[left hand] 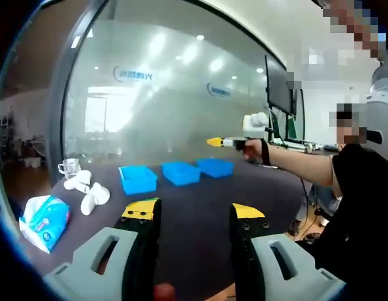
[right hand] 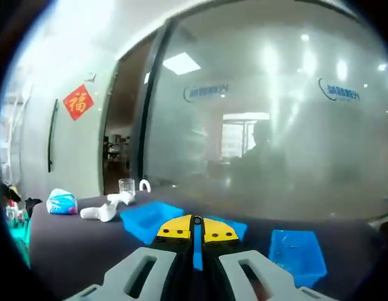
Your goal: Sort the screws, nuts, and washers into the corresponding bins
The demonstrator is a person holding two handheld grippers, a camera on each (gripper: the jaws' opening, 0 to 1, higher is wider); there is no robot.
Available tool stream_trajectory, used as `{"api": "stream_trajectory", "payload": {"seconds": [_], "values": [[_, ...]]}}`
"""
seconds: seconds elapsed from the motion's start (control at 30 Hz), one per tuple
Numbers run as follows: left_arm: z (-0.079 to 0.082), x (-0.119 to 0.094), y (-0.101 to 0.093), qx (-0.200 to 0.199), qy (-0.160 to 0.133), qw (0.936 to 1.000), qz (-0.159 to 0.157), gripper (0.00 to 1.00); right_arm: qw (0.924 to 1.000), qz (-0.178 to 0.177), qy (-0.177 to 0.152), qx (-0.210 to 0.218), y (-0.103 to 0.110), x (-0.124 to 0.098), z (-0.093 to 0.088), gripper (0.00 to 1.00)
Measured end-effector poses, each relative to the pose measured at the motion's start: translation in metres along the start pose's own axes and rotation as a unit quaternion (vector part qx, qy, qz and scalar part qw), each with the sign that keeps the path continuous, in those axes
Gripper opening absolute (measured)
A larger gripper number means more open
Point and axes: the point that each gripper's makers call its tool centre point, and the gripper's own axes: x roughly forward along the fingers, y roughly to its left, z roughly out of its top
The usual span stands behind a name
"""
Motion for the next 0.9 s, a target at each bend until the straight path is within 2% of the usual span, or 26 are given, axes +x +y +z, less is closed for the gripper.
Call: {"api": "stream_trajectory", "payload": {"seconds": [0.43,0.6,0.9], "values": [[-0.002,-0.001,-0.001,-0.003,-0.001,1.0,0.002,0.43,0.9984,-0.031,0.041,-0.025,-0.016,0.072,-0.009,0.02],[-0.002,-0.003,0.0,-0.004,-0.001,1.0,0.004,0.43,0.9974,-0.035,0.053,-0.033,-0.016,0.083,-0.017,0.02],[-0.002,-0.006,0.002,-0.003,0.0,1.0,0.009,0.43,0.997,-0.037,0.056,-0.038,-0.008,0.085,-0.021,0.02]]}}
